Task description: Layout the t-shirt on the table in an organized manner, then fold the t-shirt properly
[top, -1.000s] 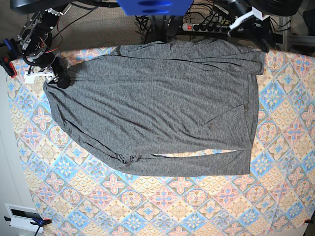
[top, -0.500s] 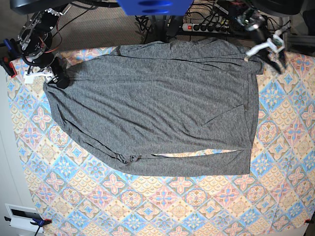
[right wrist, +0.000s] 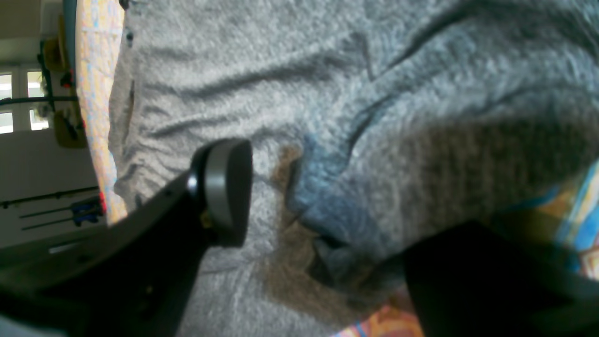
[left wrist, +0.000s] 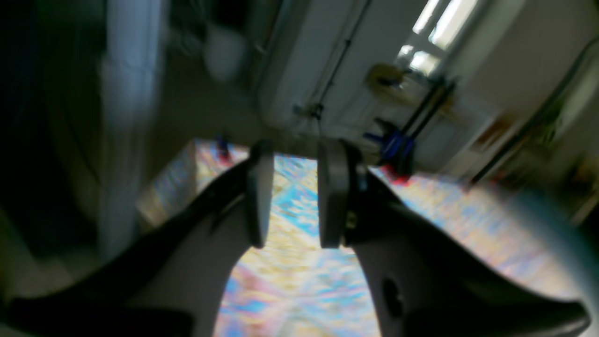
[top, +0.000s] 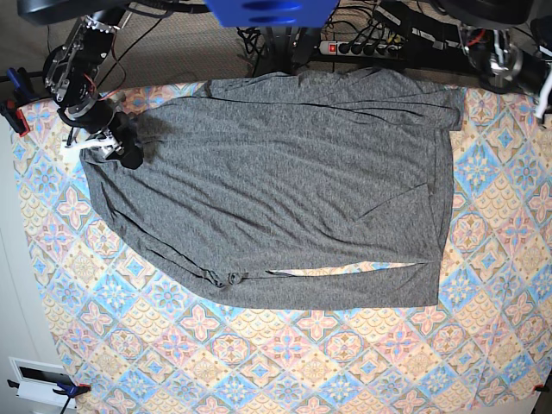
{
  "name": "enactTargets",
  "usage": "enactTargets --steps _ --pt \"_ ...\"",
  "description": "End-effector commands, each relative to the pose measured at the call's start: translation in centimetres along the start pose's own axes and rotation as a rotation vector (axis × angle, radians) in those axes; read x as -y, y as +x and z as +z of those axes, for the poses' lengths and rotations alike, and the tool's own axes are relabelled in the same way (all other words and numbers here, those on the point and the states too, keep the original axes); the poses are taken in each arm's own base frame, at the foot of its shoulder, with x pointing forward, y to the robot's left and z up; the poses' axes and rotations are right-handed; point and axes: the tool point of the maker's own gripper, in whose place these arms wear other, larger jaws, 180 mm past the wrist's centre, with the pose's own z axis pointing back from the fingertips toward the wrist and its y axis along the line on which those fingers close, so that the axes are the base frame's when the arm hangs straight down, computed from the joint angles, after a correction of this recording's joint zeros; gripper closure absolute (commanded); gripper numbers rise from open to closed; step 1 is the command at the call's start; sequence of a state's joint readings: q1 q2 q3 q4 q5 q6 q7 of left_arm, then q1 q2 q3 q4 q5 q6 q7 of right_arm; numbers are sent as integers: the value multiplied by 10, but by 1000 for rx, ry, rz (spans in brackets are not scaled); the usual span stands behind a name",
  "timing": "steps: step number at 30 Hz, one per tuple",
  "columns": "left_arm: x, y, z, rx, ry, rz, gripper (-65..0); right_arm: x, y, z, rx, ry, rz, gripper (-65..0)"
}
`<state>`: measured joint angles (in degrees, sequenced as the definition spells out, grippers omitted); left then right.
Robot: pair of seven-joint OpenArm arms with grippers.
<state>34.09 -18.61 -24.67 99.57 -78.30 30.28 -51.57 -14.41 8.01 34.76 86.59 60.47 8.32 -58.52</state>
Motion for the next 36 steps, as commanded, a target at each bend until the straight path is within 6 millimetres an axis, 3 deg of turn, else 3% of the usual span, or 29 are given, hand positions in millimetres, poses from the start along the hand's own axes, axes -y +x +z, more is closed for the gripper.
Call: enactTargets --steps 1,2,4,8,10,13,17,20,24,27,30,34,36 --pt "11 1 -4 -32 -8 89 -182 -2 1 1 -11 -1 16 -345" --pt "16 -10 -4 -113 6 165 -187 -2 1 1 -11 -1 16 -345" --pt "29 -12 -14 -195 -12 226 -189 -2 1 1 -10 1 16 -345" --pt "66 -54 -8 -525 -84 432 -188 -3 2 2 -9 1 18 -345" --pt "94 -71 17 -744 -230 537 -187 -4 1 2 -9 4 18 -345" --pt "131 -84 65 -999 -479 522 -187 -8 0 3 -13 29 61 -345" --pt "137 -115 134 -1335 -584 421 -190 -7 -1 3 -15 33 72 -345" --pt "116 -119 177 -1571 -616 320 -189 -8 -1 4 -17 36 77 -345" --pt "69 -104 198 -1707 -571 176 -187 -8 -1 3 -18 36 77 -345" --pt "45 -69 204 -1694 -559 96 -190 -8 -2 3 -20 34 77 -345" --pt "20 -36 188 -1617 -575 -17 -190 -8 -2 3 -22 34 77 -345" --pt "-9 -15 177 -1566 -638 -174 -187 -7 -2 3 -20 35 75 -345" --pt "-41 -14 180 -1594 -639 -236 -187 -8 -2 3 -19 36 78 -345"
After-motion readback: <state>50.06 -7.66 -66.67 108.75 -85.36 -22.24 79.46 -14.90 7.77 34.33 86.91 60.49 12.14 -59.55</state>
